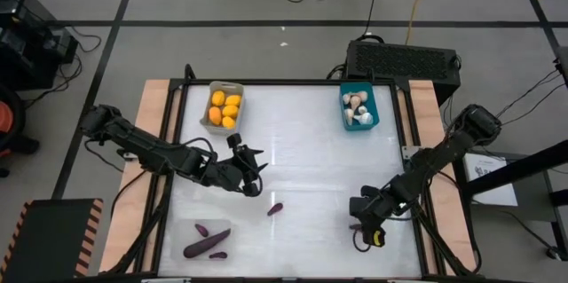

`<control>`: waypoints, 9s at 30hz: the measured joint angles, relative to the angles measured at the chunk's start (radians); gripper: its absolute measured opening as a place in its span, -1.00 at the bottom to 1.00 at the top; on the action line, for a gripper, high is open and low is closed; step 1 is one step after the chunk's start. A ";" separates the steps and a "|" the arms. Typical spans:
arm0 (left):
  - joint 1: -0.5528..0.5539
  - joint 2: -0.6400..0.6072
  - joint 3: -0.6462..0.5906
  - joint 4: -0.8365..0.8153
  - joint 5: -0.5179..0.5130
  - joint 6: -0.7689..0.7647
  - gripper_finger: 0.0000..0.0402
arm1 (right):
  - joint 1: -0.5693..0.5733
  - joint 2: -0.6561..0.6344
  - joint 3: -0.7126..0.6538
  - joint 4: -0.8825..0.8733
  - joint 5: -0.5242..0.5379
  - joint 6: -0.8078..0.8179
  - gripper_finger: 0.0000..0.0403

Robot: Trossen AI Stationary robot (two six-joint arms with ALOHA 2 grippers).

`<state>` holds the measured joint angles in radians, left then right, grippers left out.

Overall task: Sort produce into baskets
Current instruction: Put the eggplant into the transparent bin, then return to Home Position

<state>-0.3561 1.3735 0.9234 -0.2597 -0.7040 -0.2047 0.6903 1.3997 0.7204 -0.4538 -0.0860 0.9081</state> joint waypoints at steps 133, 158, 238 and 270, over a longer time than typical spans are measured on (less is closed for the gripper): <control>-0.062 0.338 0.085 0.130 0.564 -0.279 -0.04 | -0.183 -0.015 0.098 0.252 0.347 -0.483 -0.18; -0.109 0.514 0.089 0.120 0.485 -0.444 -0.05 | -0.178 -0.014 0.098 0.265 0.347 -0.484 -0.18; -0.223 0.075 0.085 -0.313 0.527 -0.327 -0.40 | -0.253 -0.127 0.099 0.314 0.347 -0.741 -0.18; 0.539 -0.602 -0.387 0.210 0.893 0.209 -0.40 | -0.678 -0.923 -0.263 0.247 0.235 -0.849 -0.97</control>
<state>0.1827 0.7714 0.5366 -0.0494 0.1892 0.0040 0.0123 0.4767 0.4570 -0.2068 0.1488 0.0594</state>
